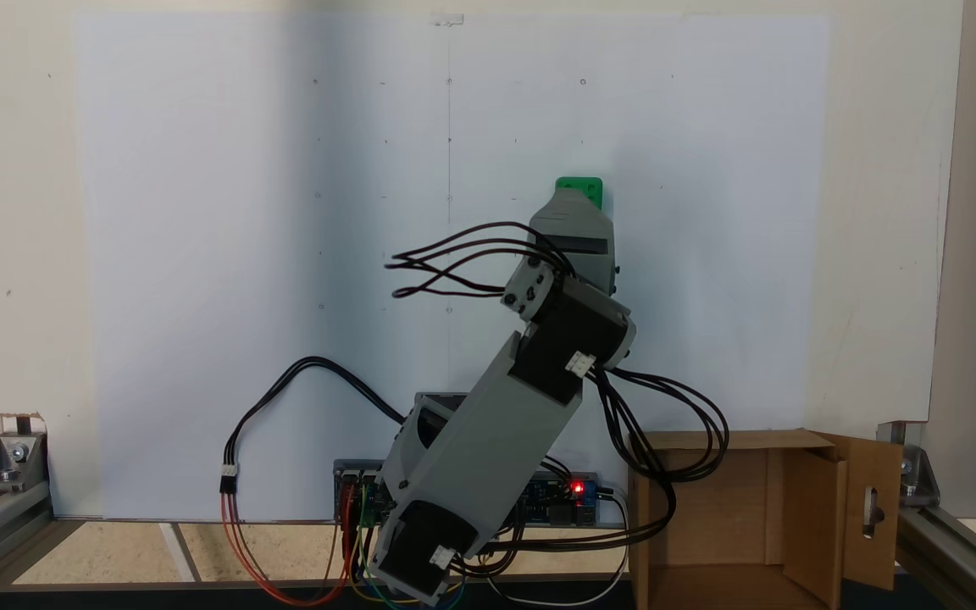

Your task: Grasp a green dice and put it in the bin.

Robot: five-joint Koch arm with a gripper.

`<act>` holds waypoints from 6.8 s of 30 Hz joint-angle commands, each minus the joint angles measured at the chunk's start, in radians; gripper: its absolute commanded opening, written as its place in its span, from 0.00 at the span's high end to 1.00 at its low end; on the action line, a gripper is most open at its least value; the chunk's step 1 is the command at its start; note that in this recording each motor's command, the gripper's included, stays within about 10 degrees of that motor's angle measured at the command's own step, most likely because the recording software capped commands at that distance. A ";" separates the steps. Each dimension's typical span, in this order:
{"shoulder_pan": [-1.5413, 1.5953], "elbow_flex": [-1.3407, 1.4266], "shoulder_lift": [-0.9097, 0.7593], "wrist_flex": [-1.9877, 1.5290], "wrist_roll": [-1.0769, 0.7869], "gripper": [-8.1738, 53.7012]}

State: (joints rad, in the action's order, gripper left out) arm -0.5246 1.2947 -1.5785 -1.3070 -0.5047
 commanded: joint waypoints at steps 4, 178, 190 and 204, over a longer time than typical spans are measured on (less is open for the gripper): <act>0.003 -0.057 0.023 0.058 0.092 0.13; -1.269 -0.268 0.365 0.069 0.038 0.58; -1.157 -0.225 0.229 0.443 0.397 0.15; -0.209 -0.003 -0.100 0.595 0.673 0.15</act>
State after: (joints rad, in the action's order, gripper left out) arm -0.8222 1.2993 -1.6061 -0.8023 0.1120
